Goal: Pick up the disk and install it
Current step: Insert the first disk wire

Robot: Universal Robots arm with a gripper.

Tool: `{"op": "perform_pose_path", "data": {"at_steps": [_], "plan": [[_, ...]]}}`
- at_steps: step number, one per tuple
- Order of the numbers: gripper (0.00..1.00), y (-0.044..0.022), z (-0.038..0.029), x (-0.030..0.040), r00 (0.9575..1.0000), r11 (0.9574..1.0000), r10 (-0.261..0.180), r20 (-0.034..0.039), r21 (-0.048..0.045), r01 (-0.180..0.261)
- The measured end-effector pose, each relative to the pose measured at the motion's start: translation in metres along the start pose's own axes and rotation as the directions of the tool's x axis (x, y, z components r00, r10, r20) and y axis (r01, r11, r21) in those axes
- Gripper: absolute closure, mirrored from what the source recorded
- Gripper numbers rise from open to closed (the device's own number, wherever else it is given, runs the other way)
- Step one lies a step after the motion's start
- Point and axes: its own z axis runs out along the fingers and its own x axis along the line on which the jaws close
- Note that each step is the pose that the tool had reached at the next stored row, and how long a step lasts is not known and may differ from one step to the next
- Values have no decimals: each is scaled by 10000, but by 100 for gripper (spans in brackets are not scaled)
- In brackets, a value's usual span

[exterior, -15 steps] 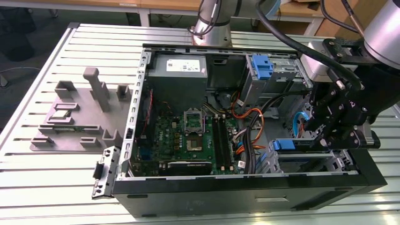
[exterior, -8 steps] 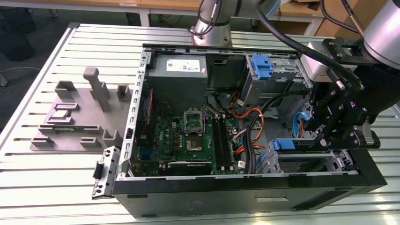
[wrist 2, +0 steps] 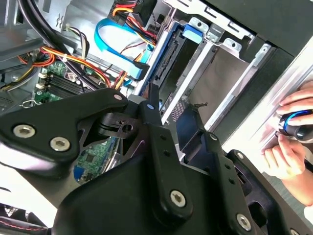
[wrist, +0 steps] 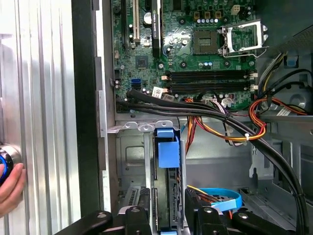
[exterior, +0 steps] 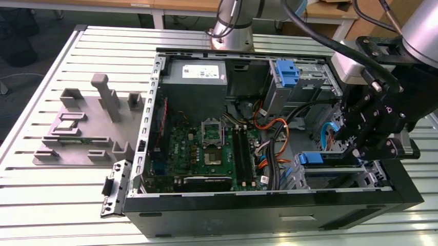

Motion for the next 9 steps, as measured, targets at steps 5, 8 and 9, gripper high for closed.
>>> {"op": "perform_pose_path", "data": {"at_steps": [5,8,9], "plan": [[58,5,0,-95,10000,10000,0,2,0,0],[58,9,-1,-160,10000,10000,0,3,0,0],[58,10,-3,-169,10000,10000,0,3,0,0]]}}
